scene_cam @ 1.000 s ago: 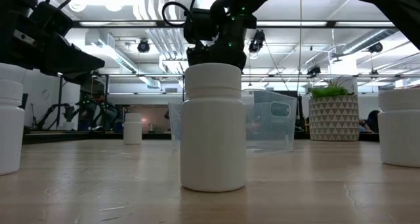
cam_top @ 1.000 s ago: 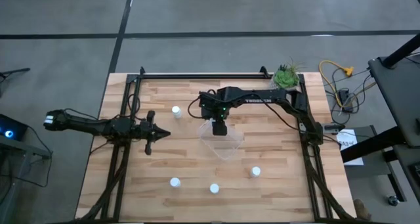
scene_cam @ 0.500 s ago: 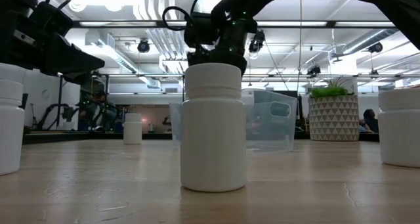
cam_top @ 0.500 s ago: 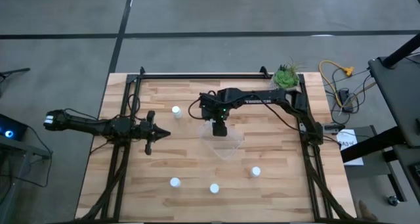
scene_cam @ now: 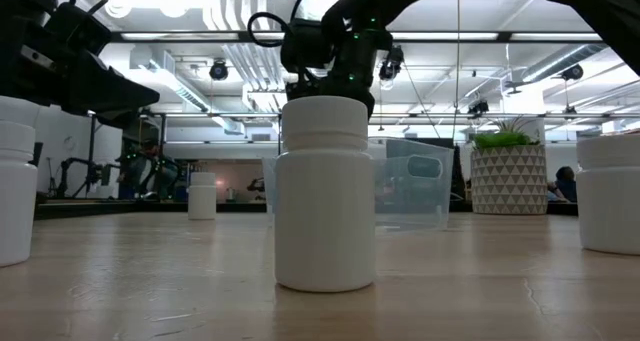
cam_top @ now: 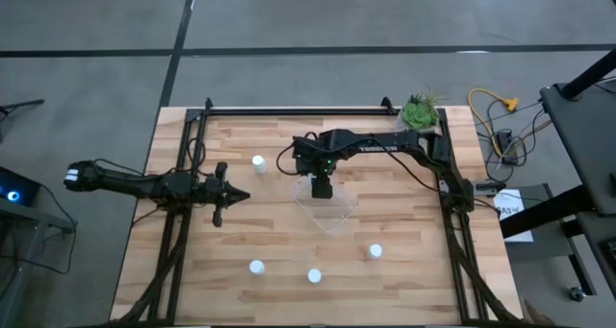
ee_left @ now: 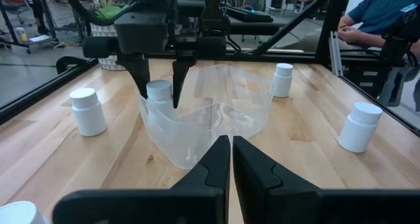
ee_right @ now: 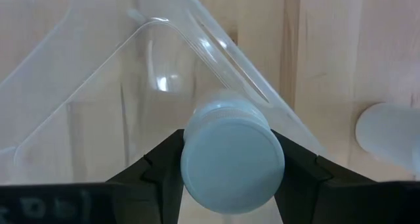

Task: Pick and place pill bottles into a basket
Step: Put the white pill bottle into the transparent bin

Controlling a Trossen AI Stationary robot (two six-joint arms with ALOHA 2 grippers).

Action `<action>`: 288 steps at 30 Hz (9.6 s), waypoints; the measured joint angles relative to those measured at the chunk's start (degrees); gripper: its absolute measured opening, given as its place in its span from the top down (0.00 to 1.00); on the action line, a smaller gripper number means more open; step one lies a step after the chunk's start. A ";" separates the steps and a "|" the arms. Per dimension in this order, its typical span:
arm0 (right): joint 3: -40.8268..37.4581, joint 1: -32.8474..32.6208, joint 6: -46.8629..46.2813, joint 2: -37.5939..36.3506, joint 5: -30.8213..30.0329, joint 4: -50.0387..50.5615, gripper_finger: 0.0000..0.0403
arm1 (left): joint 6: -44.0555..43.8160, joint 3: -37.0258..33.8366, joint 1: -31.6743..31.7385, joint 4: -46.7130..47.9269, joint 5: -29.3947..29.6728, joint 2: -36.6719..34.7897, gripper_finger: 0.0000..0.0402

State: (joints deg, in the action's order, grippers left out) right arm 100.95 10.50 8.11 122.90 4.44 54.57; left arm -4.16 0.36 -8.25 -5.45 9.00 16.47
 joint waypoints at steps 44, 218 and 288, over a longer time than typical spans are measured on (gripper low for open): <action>-0.92 -0.02 0.44 1.09 0.22 -0.81 0.54 | 0.00 0.00 -0.01 0.02 0.00 0.02 1.00; 3.74 14.10 9.86 0.12 0.75 -1.54 0.19 | 0.00 0.00 0.00 0.02 -0.24 0.00 1.00; 15.36 14.47 11.28 0.37 1.42 12.66 0.65 | -0.04 0.00 -0.02 -0.02 -0.27 0.00 1.00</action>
State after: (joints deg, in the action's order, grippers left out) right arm 116.30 24.97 19.39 123.26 5.87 67.23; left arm -4.20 0.36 -8.27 -5.48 8.73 16.47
